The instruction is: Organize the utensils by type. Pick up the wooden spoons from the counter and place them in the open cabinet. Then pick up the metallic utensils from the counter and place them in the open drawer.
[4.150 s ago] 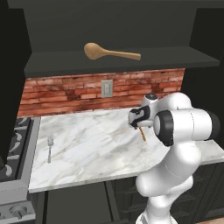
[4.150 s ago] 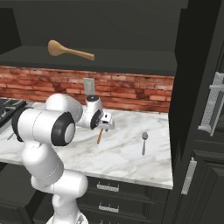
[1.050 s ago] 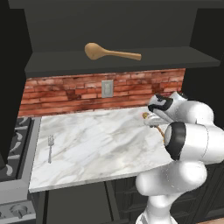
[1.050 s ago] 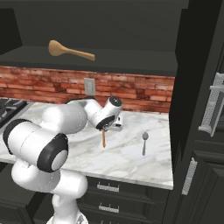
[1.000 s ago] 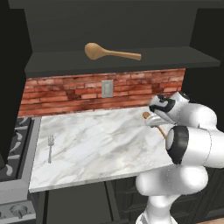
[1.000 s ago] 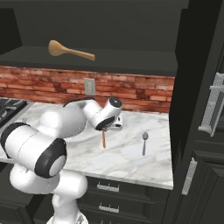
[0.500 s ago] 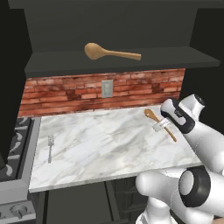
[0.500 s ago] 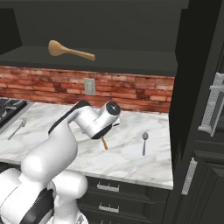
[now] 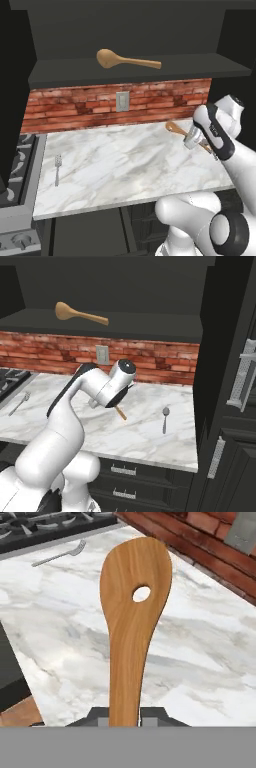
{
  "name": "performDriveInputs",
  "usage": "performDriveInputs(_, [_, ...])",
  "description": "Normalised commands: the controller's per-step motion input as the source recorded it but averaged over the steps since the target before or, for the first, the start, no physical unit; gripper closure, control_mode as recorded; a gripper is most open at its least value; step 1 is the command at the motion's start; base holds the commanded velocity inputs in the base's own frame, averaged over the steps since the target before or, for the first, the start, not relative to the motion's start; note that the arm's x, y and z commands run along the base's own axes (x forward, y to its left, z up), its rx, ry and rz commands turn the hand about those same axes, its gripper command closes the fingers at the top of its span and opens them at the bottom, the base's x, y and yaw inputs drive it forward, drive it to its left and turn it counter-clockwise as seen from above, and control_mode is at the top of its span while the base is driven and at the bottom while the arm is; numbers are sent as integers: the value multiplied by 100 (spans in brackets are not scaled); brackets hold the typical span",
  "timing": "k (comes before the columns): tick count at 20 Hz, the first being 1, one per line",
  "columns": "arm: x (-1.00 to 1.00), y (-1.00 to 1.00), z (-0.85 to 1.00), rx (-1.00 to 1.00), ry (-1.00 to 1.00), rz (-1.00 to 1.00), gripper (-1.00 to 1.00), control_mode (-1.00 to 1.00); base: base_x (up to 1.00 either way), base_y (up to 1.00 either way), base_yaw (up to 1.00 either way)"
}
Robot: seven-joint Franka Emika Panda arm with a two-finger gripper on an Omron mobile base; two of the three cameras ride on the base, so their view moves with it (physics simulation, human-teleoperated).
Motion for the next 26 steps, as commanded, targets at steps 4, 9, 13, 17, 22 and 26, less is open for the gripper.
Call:
performDriveInputs(4, [-17, -6, 50, -30, -23, 7, 100, -100, 0, 0, 0])
performDriveInputs(9, [0, -8, 56, -25, -41, 0, 100, -100, 0, 0, 0])
performDriveInputs(13, [0, -14, 60, -23, -44, 0, 100, -100, 0, 0, 0])
performDriveInputs(17, [1, -24, 62, -22, -36, 0, 100, -100, 0, 0, 0])
performDriveInputs(22, [2, -17, 67, -23, -18, 0, 100, -100, 0, 0, 0])
performDriveInputs(26, [7, -22, 62, -26, -18, 0, 100, -100, 0, 0, 0])
